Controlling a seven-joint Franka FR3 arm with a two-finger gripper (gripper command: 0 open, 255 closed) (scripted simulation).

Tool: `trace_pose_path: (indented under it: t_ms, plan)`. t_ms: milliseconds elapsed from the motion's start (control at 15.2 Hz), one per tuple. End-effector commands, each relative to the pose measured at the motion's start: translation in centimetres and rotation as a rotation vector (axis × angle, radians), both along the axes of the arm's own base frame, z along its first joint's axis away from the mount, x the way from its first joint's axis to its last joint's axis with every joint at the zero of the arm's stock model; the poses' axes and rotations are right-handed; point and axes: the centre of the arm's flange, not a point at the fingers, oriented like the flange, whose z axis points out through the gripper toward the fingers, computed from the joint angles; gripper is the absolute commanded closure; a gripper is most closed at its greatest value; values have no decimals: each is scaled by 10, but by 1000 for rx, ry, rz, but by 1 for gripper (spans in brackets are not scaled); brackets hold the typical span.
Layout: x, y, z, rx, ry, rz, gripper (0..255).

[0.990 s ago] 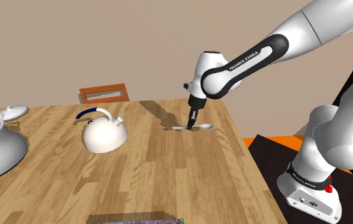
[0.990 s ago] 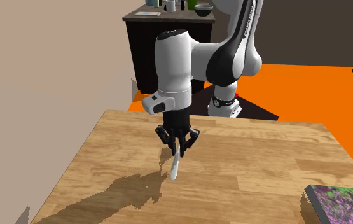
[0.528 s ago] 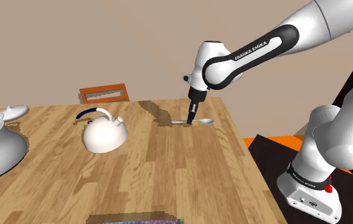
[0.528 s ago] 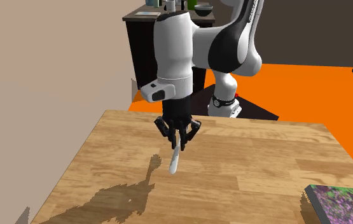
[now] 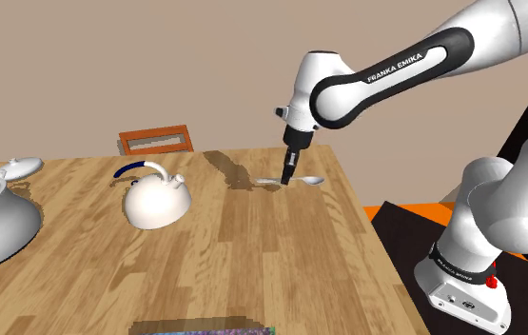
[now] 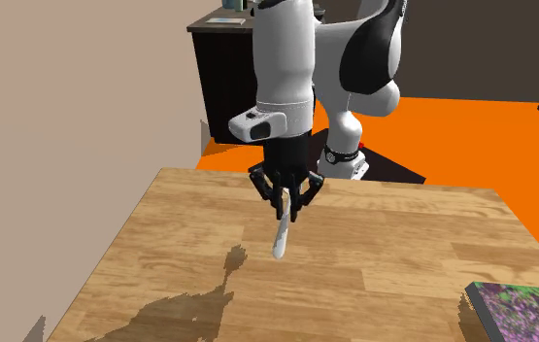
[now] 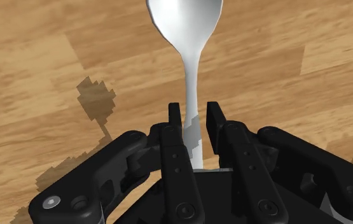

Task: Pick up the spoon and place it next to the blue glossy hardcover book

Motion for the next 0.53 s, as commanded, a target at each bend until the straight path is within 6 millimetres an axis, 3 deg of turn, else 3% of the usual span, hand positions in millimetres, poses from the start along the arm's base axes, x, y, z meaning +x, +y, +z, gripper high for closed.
trace_pose_path:
  t_ms: [0, 462]
  plan:
    - [-17, 18, 0, 0, 0, -1, 255]
    - [-82, 83, 0, 0, 0, -1, 255]
